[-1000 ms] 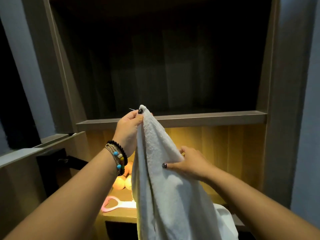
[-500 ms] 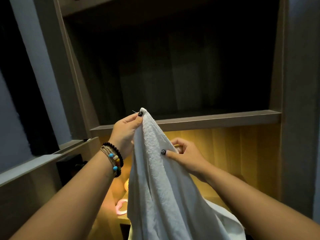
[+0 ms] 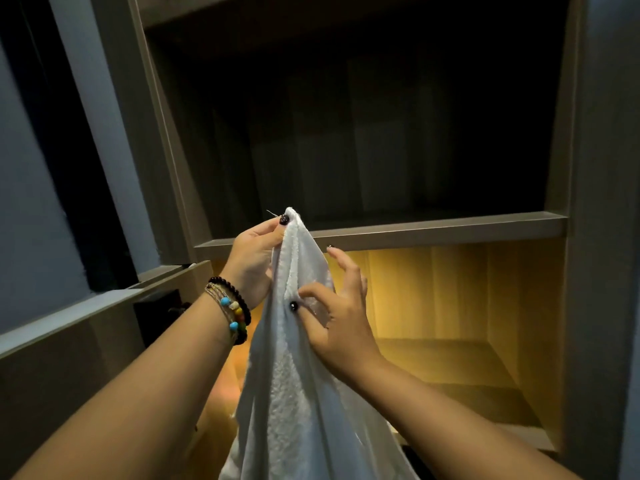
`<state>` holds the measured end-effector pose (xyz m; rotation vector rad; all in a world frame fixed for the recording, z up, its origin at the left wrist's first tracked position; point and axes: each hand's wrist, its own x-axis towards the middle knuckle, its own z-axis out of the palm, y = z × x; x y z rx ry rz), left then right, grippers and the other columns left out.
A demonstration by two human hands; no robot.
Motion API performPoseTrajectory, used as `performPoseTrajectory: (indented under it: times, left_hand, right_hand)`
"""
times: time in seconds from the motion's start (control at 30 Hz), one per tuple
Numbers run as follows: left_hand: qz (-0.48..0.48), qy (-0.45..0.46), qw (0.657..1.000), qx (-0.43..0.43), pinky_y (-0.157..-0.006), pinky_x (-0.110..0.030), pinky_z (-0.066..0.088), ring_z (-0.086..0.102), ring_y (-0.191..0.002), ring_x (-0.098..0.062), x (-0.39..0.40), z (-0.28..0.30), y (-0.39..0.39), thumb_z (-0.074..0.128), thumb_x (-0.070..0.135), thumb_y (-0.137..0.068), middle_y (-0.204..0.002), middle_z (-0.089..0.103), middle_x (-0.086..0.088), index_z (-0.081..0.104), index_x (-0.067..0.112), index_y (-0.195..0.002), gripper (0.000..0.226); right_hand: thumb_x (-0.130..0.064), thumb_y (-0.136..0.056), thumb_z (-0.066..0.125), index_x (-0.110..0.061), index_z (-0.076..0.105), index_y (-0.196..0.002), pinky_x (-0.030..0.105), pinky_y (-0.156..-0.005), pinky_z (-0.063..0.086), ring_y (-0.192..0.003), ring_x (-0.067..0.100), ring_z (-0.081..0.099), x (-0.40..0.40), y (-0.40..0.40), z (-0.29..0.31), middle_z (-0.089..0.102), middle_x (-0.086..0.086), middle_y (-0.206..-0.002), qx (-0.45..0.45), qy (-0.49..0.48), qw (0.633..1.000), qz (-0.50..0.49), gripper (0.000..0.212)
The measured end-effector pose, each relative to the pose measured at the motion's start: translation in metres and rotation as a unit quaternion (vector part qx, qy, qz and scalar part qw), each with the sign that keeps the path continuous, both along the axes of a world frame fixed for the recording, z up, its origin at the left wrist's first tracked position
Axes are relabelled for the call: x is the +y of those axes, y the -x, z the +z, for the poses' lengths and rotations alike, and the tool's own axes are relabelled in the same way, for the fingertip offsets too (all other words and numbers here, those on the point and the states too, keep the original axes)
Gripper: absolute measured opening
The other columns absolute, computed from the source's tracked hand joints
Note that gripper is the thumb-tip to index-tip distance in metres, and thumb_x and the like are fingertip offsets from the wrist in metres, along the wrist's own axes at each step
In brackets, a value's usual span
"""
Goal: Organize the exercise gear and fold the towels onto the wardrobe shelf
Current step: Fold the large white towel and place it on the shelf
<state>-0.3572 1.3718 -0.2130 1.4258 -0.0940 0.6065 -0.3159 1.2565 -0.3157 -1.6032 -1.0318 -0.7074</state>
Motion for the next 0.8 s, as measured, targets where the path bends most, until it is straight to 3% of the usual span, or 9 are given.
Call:
performPoseTrajectory:
  times: [0.1,0.23,0.33,0.43,0.5,0.57,0.63,0.7,0.8]
  left_hand:
    - [-0.003,-0.001,1.000,-0.005,-0.060,-0.024,0.055,0.060,-0.064,-0.011,0.002,0.003,0.003,0.054,0.017,-0.094,-0.073,0.063,0.000,0.066,0.012,-0.103,0.016]
    - [0.032,-0.012,0.999,-0.035,-0.065,-0.025,0.053,0.060,-0.072,-0.009,0.009,0.007,0.007,0.055,0.007,-0.093,-0.086,0.063,0.002,0.067,0.021,-0.108,0.024]
    - [0.091,-0.055,0.994,-0.016,-0.063,-0.024,0.053,0.058,-0.074,-0.011,0.009,0.005,0.007,0.054,0.007,-0.094,-0.088,0.061,0.000,0.067,0.019,-0.108,0.022]
    - [0.153,-0.038,0.987,-0.016,-0.063,-0.024,0.054,0.061,-0.077,-0.011,0.015,0.000,0.006,0.058,0.010,-0.093,-0.088,0.063,0.001,0.067,0.014,-0.111,0.021]
    - [0.194,-0.024,0.980,-0.018,-0.071,-0.026,0.057,0.063,-0.083,-0.013,0.025,-0.004,0.006,0.061,0.009,-0.091,-0.091,0.066,0.000,0.067,0.011,-0.112,0.021]
    - [0.229,-0.021,0.973,-0.008,-0.077,-0.028,0.057,0.064,-0.089,-0.014,0.037,-0.009,0.009,0.063,0.008,-0.091,-0.094,0.068,0.001,0.068,0.011,-0.112,0.022]
    - [0.249,-0.042,0.968,0.000,-0.078,-0.027,0.055,0.064,-0.092,-0.013,0.047,-0.013,0.012,0.062,0.007,-0.091,-0.096,0.068,0.003,0.067,0.010,-0.112,0.022]
    - [0.259,-0.086,0.962,-0.007,-0.082,-0.028,0.055,0.064,-0.094,-0.013,0.055,-0.014,0.014,0.061,0.008,-0.092,-0.096,0.068,0.003,0.068,0.011,-0.109,0.018]
    - [0.254,-0.150,0.955,-0.033,-0.083,-0.031,0.056,0.066,-0.096,-0.015,0.057,-0.008,0.014,0.061,0.011,-0.092,-0.098,0.069,0.000,0.066,0.016,-0.102,0.012]
  right_hand:
    - [-0.024,-0.086,0.068,-0.022,0.063,-0.087,0.003,-0.089,0.035,-0.117,-0.016,0.034,-0.007,-0.001,0.007,0.039,-0.012,-0.131,0.092,-0.004,0.991,0.098,0.005]
    - [-0.028,-0.090,0.063,-0.018,0.066,-0.089,0.024,-0.077,0.051,-0.090,0.004,0.057,-0.016,-0.010,0.010,0.060,-0.006,-0.096,0.165,-0.014,0.974,0.153,0.010]
    - [-0.036,-0.091,0.061,-0.016,0.065,-0.089,0.034,-0.075,0.053,-0.085,0.016,0.062,-0.012,-0.004,-0.005,0.065,-0.002,-0.089,0.224,0.045,0.949,0.218,0.020]
    - [-0.031,-0.092,0.061,-0.015,0.060,-0.072,0.025,-0.062,0.042,-0.066,0.004,0.052,0.000,-0.002,-0.031,0.057,-0.011,-0.072,0.217,0.120,0.954,0.168,0.025]
    - [-0.021,-0.092,0.058,-0.013,0.060,-0.070,0.024,-0.059,0.036,-0.062,0.003,0.045,0.002,-0.015,-0.034,0.052,-0.010,-0.066,0.216,0.099,0.966,0.105,0.024]
    - [-0.017,-0.088,0.058,-0.018,0.066,-0.074,0.015,-0.057,0.035,-0.058,0.003,0.045,-0.006,-0.032,-0.019,0.053,-0.012,-0.065,0.184,0.096,0.977,0.037,0.017]
    - [-0.010,-0.088,0.059,-0.011,0.071,-0.077,0.019,-0.059,0.038,-0.063,0.010,0.052,-0.018,-0.052,0.006,0.059,-0.003,-0.068,0.147,0.136,0.979,-0.024,0.016]
    - [-0.008,-0.086,0.061,-0.003,0.070,-0.075,0.034,-0.066,0.040,-0.074,0.026,0.055,-0.027,-0.067,0.032,0.062,0.013,-0.077,0.111,0.169,0.976,-0.080,0.016]
    - [-0.009,-0.082,0.064,-0.007,0.066,-0.062,0.028,-0.055,0.031,-0.070,0.027,0.053,-0.036,-0.081,0.067,0.059,0.016,-0.073,0.068,0.169,0.973,-0.142,0.020]
